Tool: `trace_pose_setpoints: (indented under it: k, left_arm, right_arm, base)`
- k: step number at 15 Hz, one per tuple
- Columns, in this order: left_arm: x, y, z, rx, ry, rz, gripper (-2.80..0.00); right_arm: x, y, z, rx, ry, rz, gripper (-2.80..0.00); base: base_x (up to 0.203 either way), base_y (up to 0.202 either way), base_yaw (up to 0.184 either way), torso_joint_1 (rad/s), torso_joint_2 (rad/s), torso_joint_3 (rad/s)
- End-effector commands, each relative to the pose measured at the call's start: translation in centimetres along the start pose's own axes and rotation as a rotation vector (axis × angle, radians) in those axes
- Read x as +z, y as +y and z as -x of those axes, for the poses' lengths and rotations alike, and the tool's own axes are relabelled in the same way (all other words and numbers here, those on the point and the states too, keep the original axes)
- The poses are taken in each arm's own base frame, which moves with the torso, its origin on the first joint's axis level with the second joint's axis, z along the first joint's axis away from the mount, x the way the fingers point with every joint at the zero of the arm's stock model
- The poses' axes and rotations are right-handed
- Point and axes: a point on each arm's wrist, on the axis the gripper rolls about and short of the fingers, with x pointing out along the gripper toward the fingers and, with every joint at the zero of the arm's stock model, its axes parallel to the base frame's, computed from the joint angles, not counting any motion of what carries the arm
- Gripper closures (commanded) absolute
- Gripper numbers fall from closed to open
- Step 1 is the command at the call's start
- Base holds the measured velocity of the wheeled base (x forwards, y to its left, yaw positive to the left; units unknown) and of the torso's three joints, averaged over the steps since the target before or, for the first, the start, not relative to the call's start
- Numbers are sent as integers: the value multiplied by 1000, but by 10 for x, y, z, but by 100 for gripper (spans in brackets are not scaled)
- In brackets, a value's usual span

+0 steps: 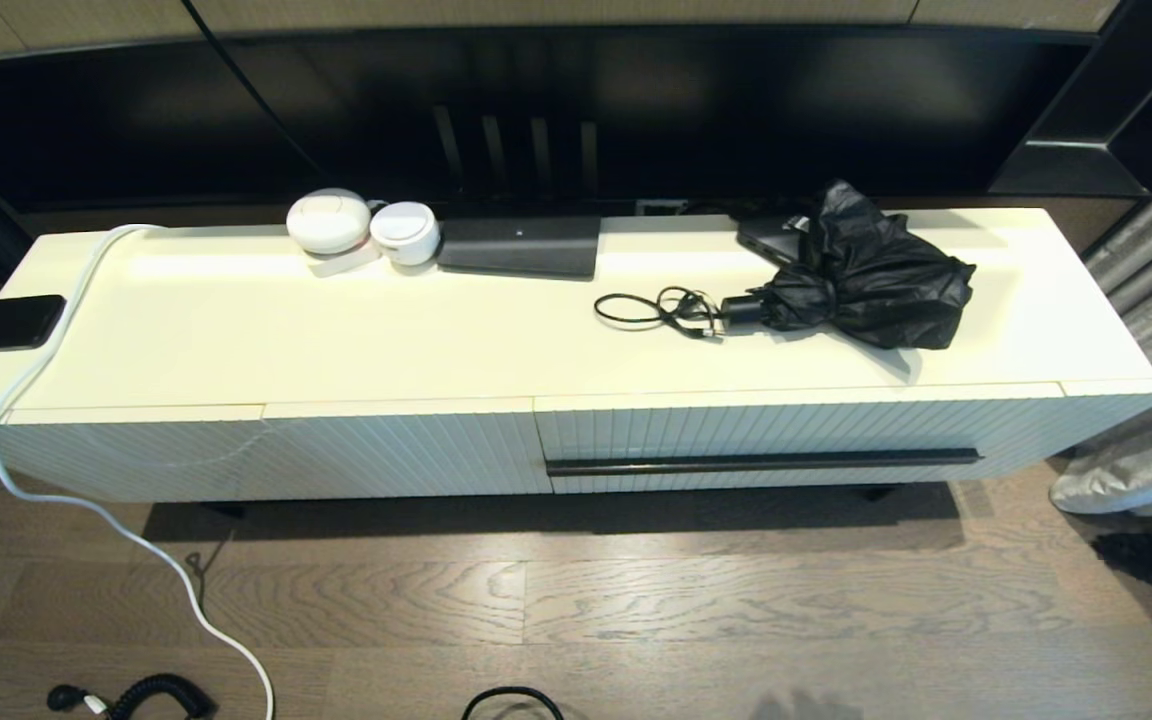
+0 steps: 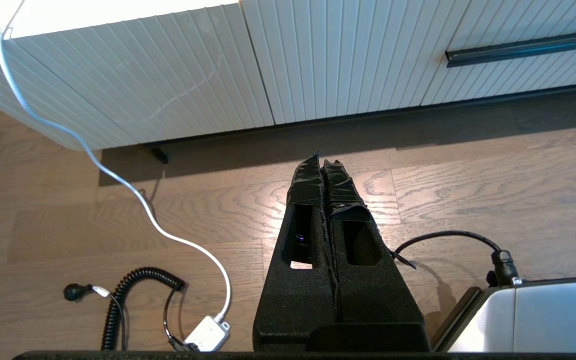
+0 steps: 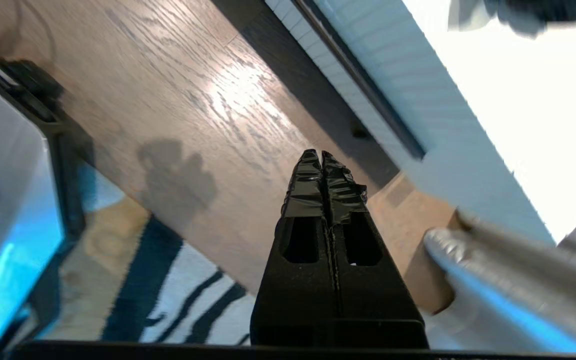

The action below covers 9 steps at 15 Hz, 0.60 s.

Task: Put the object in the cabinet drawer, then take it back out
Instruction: Open the drawer

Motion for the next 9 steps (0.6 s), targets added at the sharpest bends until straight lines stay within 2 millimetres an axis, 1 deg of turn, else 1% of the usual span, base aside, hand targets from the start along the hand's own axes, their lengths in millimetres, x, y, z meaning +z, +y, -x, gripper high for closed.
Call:
trace_pose_setpoints:
  k: [1,2,5,8,9]
  left_arm:
    - [0,0,0,-1,0,-1,0]
    - [0,0,0,2,0,-1,0]
    - [0,0,0,-1,0,-1,0]
    - [0,0,0,1,0,0,0]
    - [0,0,0,1,0,0,0]
  right_arm:
    - [16,0,-38,82,62,51,0]
    - [25,0,-51,95,70,74,0]
    - [43,10,-105,118,103,126,0]
    - [47,24,-154,134,139,168,0]
    - [48,27,-165,131,141,181,0]
  base:
    - [0,0,0,0,0,0]
    - [0,0,0,0,0,0]
    - [0,0,0,0,0,0]
    - [0,0,0,0,0,0]
    - [0,0,0,0,0,0]
